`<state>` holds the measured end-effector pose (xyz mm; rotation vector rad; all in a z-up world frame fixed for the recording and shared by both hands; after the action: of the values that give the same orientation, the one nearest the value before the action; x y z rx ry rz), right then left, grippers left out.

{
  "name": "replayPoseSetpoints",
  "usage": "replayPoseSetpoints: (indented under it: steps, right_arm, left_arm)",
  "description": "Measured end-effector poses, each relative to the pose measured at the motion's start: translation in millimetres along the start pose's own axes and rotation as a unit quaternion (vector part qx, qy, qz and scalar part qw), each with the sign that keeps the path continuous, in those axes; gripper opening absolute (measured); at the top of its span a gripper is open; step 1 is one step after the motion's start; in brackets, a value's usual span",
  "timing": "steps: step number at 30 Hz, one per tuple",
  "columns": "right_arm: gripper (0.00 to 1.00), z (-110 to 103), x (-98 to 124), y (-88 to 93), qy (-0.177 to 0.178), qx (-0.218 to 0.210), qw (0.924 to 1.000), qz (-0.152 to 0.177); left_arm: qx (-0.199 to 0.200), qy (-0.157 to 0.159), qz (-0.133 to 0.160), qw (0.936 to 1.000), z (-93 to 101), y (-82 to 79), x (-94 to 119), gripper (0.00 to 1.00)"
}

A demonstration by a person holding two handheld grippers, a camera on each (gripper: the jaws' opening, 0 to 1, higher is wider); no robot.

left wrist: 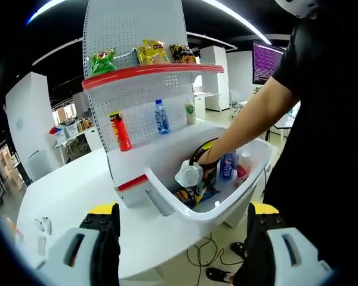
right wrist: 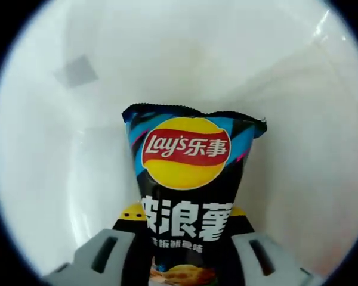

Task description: Place the items from the shopping basket onto the snack and drink counter

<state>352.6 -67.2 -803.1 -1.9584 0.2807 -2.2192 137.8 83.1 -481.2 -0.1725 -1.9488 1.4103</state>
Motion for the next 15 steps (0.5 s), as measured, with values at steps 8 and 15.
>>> replayPoseSetpoints:
  steps: [8,15]
  right_arm:
    - [0.37,0.8,-1.7,1.0,-0.005,-0.011,0.9999,-0.002]
    - [0.37,0.7,0.4,0.7,0.000,-0.010,1.0000,-0.001]
  left_arm:
    - [-0.002,-0.007,-0.005,1.0000,-2.1,4.4,5.7,0.88]
    - [-0.005,-0.008,-0.003,1.0000,-1.9,3.7,5.7,0.88]
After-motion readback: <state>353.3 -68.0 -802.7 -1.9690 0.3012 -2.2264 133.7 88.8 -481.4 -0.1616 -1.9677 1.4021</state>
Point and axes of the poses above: the point that each gripper's makers call its tool centre point, and the gripper's own axes: x roughly backward along the fingers, z roughly to its right, y roughly out of its underside, the point moved 2 cm from there along x, roughly backward along the fingers, and after that the axes turned 3 degrees about -x, right-handed, at the moved point
